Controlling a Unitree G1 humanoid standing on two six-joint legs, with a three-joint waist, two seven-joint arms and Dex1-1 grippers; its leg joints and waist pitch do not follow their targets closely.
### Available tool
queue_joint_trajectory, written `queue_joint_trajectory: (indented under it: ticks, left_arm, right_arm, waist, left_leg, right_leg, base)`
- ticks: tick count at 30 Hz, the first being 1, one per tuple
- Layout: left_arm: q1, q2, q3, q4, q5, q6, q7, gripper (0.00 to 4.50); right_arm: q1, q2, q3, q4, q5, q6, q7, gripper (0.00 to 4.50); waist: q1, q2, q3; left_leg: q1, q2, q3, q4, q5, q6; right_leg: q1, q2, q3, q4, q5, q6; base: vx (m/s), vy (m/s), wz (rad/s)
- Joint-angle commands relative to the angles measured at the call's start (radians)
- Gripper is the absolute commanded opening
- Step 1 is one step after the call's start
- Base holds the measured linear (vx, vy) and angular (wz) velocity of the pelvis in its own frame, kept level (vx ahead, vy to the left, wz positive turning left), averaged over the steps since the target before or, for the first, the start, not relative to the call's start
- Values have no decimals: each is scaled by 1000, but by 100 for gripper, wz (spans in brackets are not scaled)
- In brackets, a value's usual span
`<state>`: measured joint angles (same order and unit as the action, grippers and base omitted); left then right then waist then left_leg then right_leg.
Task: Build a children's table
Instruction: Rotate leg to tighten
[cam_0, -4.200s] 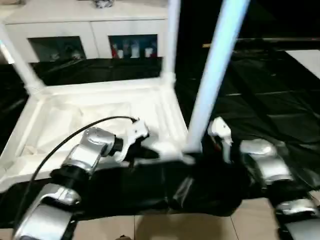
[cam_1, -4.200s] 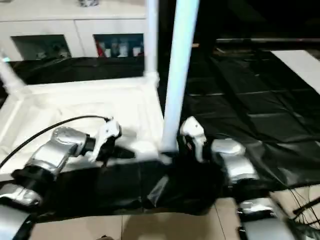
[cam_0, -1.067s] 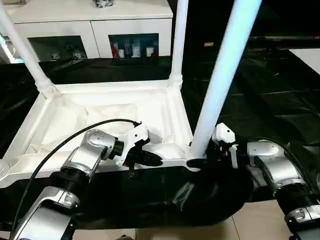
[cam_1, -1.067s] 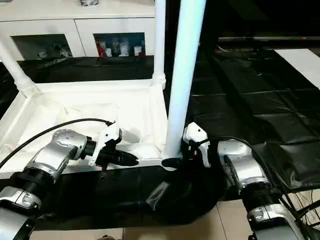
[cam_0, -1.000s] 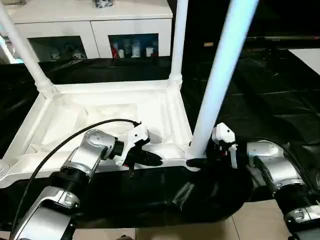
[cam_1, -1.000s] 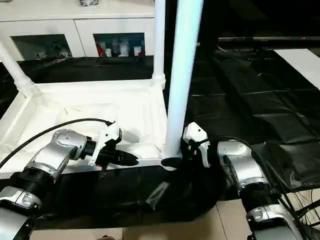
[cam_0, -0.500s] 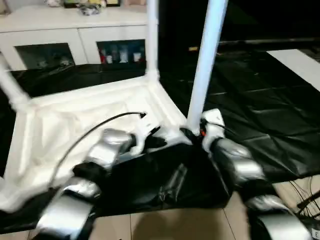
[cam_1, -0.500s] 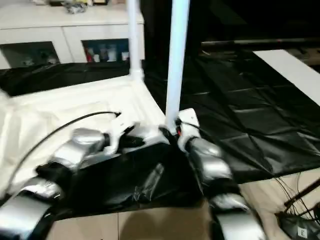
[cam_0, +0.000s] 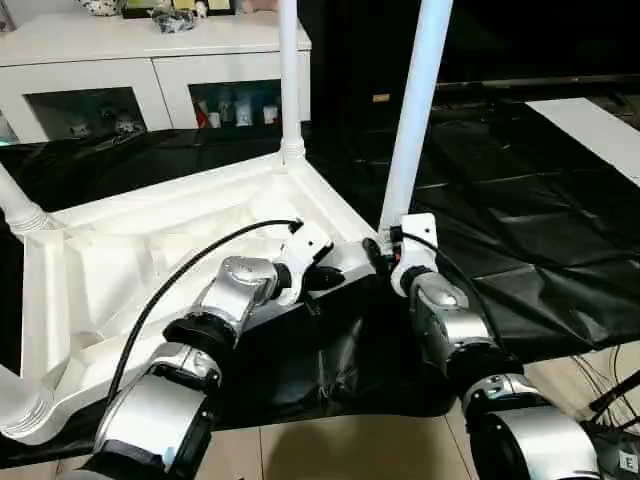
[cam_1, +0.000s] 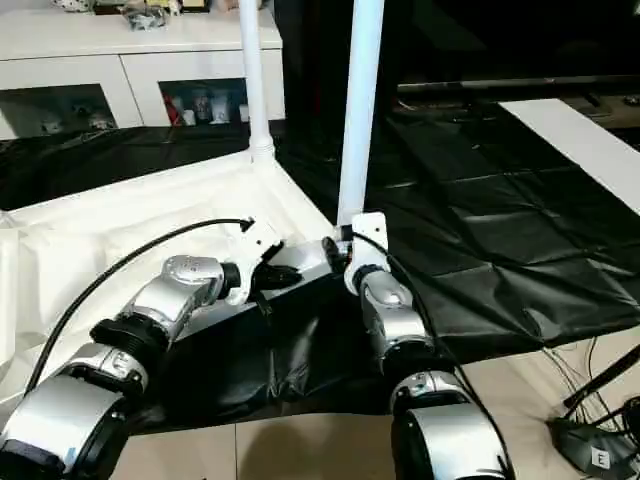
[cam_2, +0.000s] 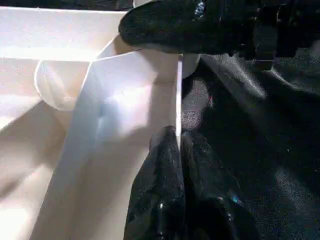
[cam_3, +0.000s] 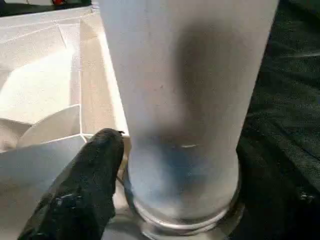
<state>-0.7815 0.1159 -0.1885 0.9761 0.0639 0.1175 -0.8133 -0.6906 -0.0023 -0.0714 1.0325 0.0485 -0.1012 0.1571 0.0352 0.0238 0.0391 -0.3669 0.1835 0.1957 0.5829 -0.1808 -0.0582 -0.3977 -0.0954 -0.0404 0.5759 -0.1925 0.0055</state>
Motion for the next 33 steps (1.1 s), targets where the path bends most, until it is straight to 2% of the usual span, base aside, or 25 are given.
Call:
queue_joint_trajectory:
  ticks: [1, 4, 6, 7, 8, 9, 10, 11, 12, 14, 15, 16, 17, 18, 19, 23, 24, 25, 26, 30, 33]
  left_arm:
    - [9, -31, -34, 21, 10, -2, -17, 0]
    - [23, 2, -53, -5, 15, -23, -89, 0]
    - [27, 16, -55, -16, 13, -22, -114, 0]
    - [30, 24, -56, -23, 13, -24, -127, 0]
    - [32, 34, -55, -30, 11, -25, -138, 0]
    - [33, 40, -54, -33, 11, -27, -147, 0]
    - [36, 55, -53, -44, 8, -33, -173, 0]
    - [43, 74, -53, -63, 0, -37, -217, 0]
    - [50, 86, -57, -79, -7, -39, -251, 0]
    - [57, 97, -62, -96, -14, -40, -287, 0]
    - [59, 100, -63, -101, -15, -39, -295, 0]
    - [70, 115, -71, -127, -24, -35, -337, 0]
    - [85, 135, -80, -164, -36, -25, -394, 0]
    - [87, 138, -81, -167, -37, -23, -399, 0]
    - [93, 148, -85, -184, -41, -16, -424, 0]
    - [118, 203, -111, -255, -45, 32, -519, 0]
    - [121, 210, -114, -262, -45, 36, -531, 0]
    - [123, 215, -114, -266, -45, 37, -534, 0]
    - [125, 220, -113, -272, -46, 40, -535, 0]
    - [127, 238, -111, -274, -49, 55, -549, 0]
    - [134, 249, -109, -295, -53, 72, -547, 0]
  right_arm:
    - [-7, 55, 43, 3, 0, -15, 70, 373]
    - [9, -4, 73, -61, -24, -42, 149, 396]
    - [22, -35, 87, -99, -23, -32, 213, 417]
    - [32, -56, 98, -123, -24, -25, 256, 426]
    - [46, -86, 116, -154, -30, -24, 308, 426]
    - [55, -105, 128, -170, -37, -29, 336, 426]
    - [80, -156, 158, -214, -50, -43, 414, 426]
    - [112, -211, 181, -263, -45, -53, 517, 426]
    - [130, -240, 189, -292, -34, -51, 580, 426]
    - [147, -264, 193, -319, -17, -45, 640, 426]
    - [151, -269, 193, -326, -10, -41, 654, 426]
    - [163, -291, 194, -348, 7, -34, 703, 426]
    - [180, -320, 197, -378, 32, -20, 771, 426]
    - [182, -323, 197, -381, 34, -19, 778, 426]
    - [188, -335, 198, -397, 47, -9, 810, 426]
    - [214, -394, 224, -464, 80, 32, 946, 426]
    - [216, -398, 226, -471, 82, 41, 967, 426]
    - [218, -402, 229, -476, 82, 45, 980, 426]
    - [219, -406, 232, -480, 79, 44, 989, 426]
    - [217, -416, 245, -474, 70, 44, 1011, 426]
    - [222, -425, 248, -486, 85, 63, 1034, 426]
  waist:
    - [1, -6, -38]
    - [4, -8, -41]
    - [8, -11, -44]
    - [9, -9, -44]
    - [14, -11, -48]
    - [16, -12, -49]
    - [22, -8, -48]
    - [21, -8, -50]
    - [32, -5, -52]
    - [35, -7, -56]
    - [39, -2, -63]
    - [42, 1, -66]
    - [43, -1, -68]
    - [47, -2, -69]
    - [52, 1, -69]
    - [63, -1, -71]
    - [63, 3, -66]
    - [63, 3, -66]
    - [63, 1, -62]
    - [59, 0, -55]
    - [55, -2, -56]
  left_leg:
    - [26, 37, -32, -95, -502, 3]
    - [18, 39, -30, -97, -472, 12]
    - [16, 40, -26, -95, -428, 24]
    - [14, 39, -24, -94, -410, 30]
    - [9, 41, -20, -91, -348, 47]
    - [11, 42, -19, -89, -333, 53]
    - [10, 41, -18, -87, -311, 61]
    - [10, 41, -14, -85, -301, 69]
    - [8, 44, -12, -79, -266, 87]
    - [7, 45, -9, -74, -236, 99]
    - [3, 46, -8, -66, -165, 117]
    - [5, 46, -8, -64, -145, 124]
    - [5, 46, -6, -61, -128, 135]
    - [2, 45, -6, -56, -89, 158]
    - [4, 46, -4, -53, -75, 174]
    - [6, 50, -6, -53, -71, 177]
    - [5, 52, -7, -56, -97, 167]
    - [5, 52, -7, -56, -97, 167]
    - [6, 53, -6, -61, -141, 140]
    - [6, 53, -9, -69, -226, 85]
    - [5, 51, -10, -71, -228, 70]
  right_leg:
    - [8, -53, 21, -97, -500, -144]
    - [15, -54, 24, -92, -456, -153]
    - [19, -54, 27, -86, -403, -169]
    - [21, -54, 28, -84, -381, -174]
    - [29, -53, 29, -77, -305, -194]
    - [28, -53, 29, -75, -287, -200]
    - [32, -50, 28, -72, -259, -206]
    - [31, -49, 29, -70, -241, -212]
    - [36, -49, 27, -64, -188, -228]
    - [38, -46, 25, -56, -133, -248]
    - [43, -44, 22, -39, -11, -284]
    - [45, -43, 20, -33, 29, -296]
    - [46, -42, 20, -30, 69, -306]
    - [48, -40, 18, -22, 139, -320]
    - [45, -42, 18, -20, 164, -331]
    - [46, -42, 15, -17, 136, -332]
    - [41, -42, 14, -23, 78, -326]
    - [41, -42, 14, -23, 78, -326]
    - [39, -42, 15, -30, 9, -319]
    - [37, -46, 19, -40, -123, -286]
    - [38, -46, 21, -42, -145, -272]
  base:
    - [0, 0, 0]
    - [0, 0, 0]
    - [0, 0, 0]
    - [0, 0, 0]
    - [0, 0, 0]
    - [0, 0, 0]
    - [0, 0, 0]
    - [59, -16, 4]
    - [74, -18, 3]
    - [79, -21, 3]
    - [82, -25, 1]
    - [82, -25, 1]
    - [71, -20, 0]
    - [58, -12, 2]
    - [58, -12, 2]
    - [0, 0, 0]
    - [0, 0, 0]
    - [0, 0, 0]
    - [0, 0, 0]
    - [0, 0, 0]
    - [0, 0, 0]
